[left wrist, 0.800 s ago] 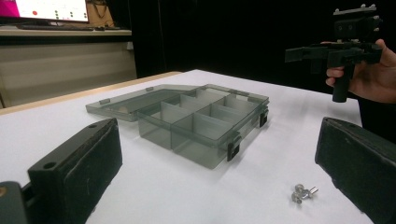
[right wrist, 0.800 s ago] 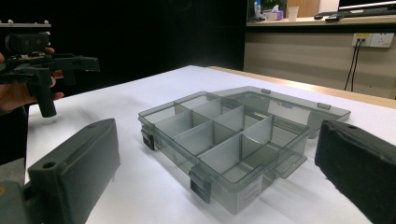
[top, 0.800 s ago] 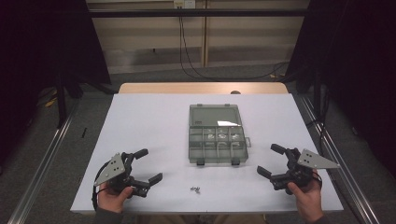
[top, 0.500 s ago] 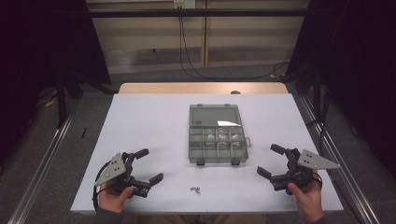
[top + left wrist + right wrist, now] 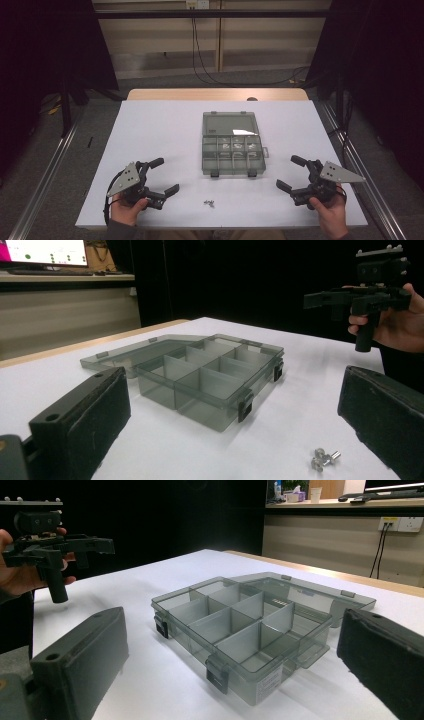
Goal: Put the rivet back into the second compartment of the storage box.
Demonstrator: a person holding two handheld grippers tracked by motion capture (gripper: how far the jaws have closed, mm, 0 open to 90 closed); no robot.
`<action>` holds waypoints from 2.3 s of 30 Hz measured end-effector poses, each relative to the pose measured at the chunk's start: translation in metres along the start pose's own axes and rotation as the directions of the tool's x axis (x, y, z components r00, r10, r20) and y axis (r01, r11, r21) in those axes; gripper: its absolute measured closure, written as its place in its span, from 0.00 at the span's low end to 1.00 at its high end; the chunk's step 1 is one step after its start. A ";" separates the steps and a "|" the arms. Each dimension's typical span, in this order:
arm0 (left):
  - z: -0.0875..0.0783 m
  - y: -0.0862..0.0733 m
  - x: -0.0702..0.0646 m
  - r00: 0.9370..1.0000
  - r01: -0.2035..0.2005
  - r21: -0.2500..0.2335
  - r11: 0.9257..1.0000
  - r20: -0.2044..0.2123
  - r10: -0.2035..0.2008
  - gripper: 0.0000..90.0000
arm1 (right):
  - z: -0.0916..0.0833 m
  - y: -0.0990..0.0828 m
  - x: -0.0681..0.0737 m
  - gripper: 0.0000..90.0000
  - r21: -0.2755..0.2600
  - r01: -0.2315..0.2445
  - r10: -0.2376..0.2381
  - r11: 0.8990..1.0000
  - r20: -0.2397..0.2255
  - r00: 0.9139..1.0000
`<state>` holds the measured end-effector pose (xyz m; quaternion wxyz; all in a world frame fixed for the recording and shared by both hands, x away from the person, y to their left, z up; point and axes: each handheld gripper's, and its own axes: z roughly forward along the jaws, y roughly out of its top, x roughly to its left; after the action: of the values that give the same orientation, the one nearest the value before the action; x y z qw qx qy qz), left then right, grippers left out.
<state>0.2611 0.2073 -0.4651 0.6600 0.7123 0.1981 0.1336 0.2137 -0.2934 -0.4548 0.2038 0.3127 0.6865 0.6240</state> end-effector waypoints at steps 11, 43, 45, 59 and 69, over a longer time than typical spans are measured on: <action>0.025 0.005 -0.011 0.998 -0.010 0.014 1.000 0.061 0.009 0.00 | 0.002 0.000 0.000 0.00 -0.001 0.003 -0.003 1.000 -0.012 1.000; 0.075 -0.004 -0.041 0.994 -0.045 0.511 0.858 0.105 -0.011 0.34 | 0.005 0.000 0.000 0.00 0.010 0.006 -0.006 1.000 -0.028 1.000; 0.076 -0.004 -0.044 0.993 -0.064 0.538 0.841 0.117 0.000 0.40 | 0.004 0.000 0.000 0.00 0.010 0.003 -0.003 1.000 -0.026 1.000; 0.083 -0.005 -0.050 0.983 -0.071 0.615 0.786 0.175 -0.049 0.76 | 0.004 0.000 0.000 0.00 0.010 0.001 0.000 1.000 -0.025 1.000; 0.085 -0.008 -0.049 0.984 -0.067 0.640 0.766 0.171 -0.057 0.91 | 0.003 0.000 0.000 0.00 0.012 0.001 -0.001 1.000 -0.024 1.000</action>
<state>0.2552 0.1099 -0.4776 0.3911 0.9046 0.1694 -0.0055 0.2159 -0.2909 -0.4555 0.1939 0.3060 0.6926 0.6237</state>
